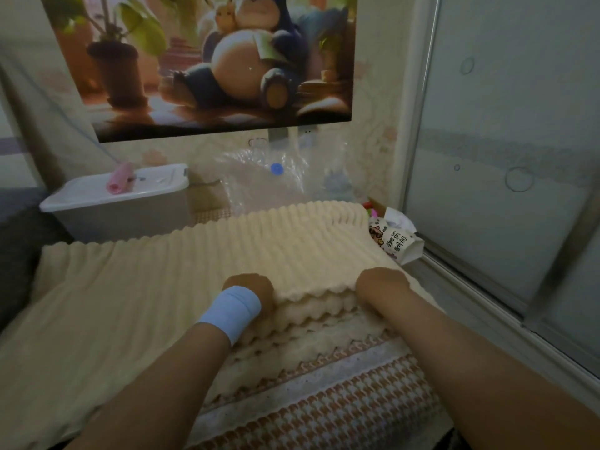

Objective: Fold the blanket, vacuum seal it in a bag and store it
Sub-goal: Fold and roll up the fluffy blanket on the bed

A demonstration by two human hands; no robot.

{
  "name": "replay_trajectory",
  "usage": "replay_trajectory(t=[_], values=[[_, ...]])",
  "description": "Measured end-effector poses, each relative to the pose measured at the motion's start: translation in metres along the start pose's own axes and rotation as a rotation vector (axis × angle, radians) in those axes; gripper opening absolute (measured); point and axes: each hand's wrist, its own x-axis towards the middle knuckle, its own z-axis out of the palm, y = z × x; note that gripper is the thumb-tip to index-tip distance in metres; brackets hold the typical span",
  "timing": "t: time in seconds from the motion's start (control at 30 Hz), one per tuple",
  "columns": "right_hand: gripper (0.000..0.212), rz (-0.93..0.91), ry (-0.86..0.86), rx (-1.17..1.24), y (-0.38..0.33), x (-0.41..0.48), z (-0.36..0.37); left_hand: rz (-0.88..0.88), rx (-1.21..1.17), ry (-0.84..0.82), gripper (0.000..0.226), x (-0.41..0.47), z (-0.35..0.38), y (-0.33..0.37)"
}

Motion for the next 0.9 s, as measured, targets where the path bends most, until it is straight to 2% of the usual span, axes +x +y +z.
replay_trajectory(t=[0.07, 0.1, 0.17, 0.2, 0.27, 0.33, 0.37, 0.47, 0.5, 0.53, 0.57, 0.6, 0.67, 0.73, 0.8, 0.83, 0.9], values=[[0.022, 0.027, -0.16, 0.15, 0.003, 0.007, -0.004, -0.051, -0.056, -0.086, 0.037, 0.01, -0.011, -0.003], [0.021, 0.013, -0.117, 0.215, 0.005, 0.012, -0.009, -0.073, -0.106, -0.123, 0.039, 0.016, -0.021, -0.005], [0.028, -0.02, 0.192, 0.276, 0.006, 0.033, -0.023, -0.112, -0.258, -0.165, 0.04, 0.034, -0.044, -0.013], [0.03, -0.034, 0.345, 0.339, 0.006, 0.048, -0.031, -0.143, -0.321, -0.131, 0.04, 0.049, -0.06, -0.018], [0.036, -0.077, 0.489, 0.468, 0.001, 0.082, -0.043, -0.187, -0.351, 0.007, 0.035, 0.082, -0.083, -0.036], [0.044, -0.11, 0.459, 0.43, -0.003, 0.118, -0.049, -0.188, -0.356, 0.005, 0.03, 0.115, -0.095, -0.054], [0.045, -0.114, 0.417, 0.349, -0.003, 0.136, -0.049, -0.178, -0.368, -0.062, 0.033, 0.13, -0.096, -0.061], [0.043, -0.073, 0.154, 0.241, -0.01, 0.176, -0.067, -0.211, -0.409, -0.423, 0.041, 0.165, -0.098, -0.073], [0.041, -0.079, 0.098, 0.24, -0.012, 0.186, -0.081, -0.207, -0.414, -0.41, 0.04, 0.177, -0.101, -0.079], [0.038, -0.103, 0.131, 0.273, -0.013, 0.195, -0.1, -0.195, -0.399, -0.295, 0.039, 0.191, -0.112, -0.087], [0.035, -0.143, 0.256, 0.345, -0.014, 0.206, -0.122, -0.194, -0.355, -0.077, 0.037, 0.204, -0.126, -0.099], [0.031, -0.177, 0.457, 0.434, -0.014, 0.218, -0.15, -0.213, -0.317, 0.202, 0.035, 0.218, -0.147, -0.112], [0.024, -0.261, 0.817, 0.576, -0.015, 0.219, -0.203, -0.252, -0.445, 0.717, 0.03, 0.225, -0.19, -0.134], [0.027, -0.351, 0.986, 0.64, -0.017, 0.22, -0.243, -0.197, -0.638, 1.089, 0.025, 0.22, -0.224, -0.147], [0.022, -0.393, 1.003, 0.653, -0.015, 0.224, -0.251, -0.128, -0.718, 1.193, 0.024, 0.211, -0.232, -0.143], [0.02, -0.398, 0.969, 0.622, -0.013, 0.227, -0.245, -0.122, -0.696, 1.156, 0.024, 0.209, -0.227, -0.139], [0.027, -0.375, 0.788, 0.572, -0.011, 0.233, -0.214, -0.156, -0.508, 0.913, 0.025, 0.205, -0.205, -0.125]])
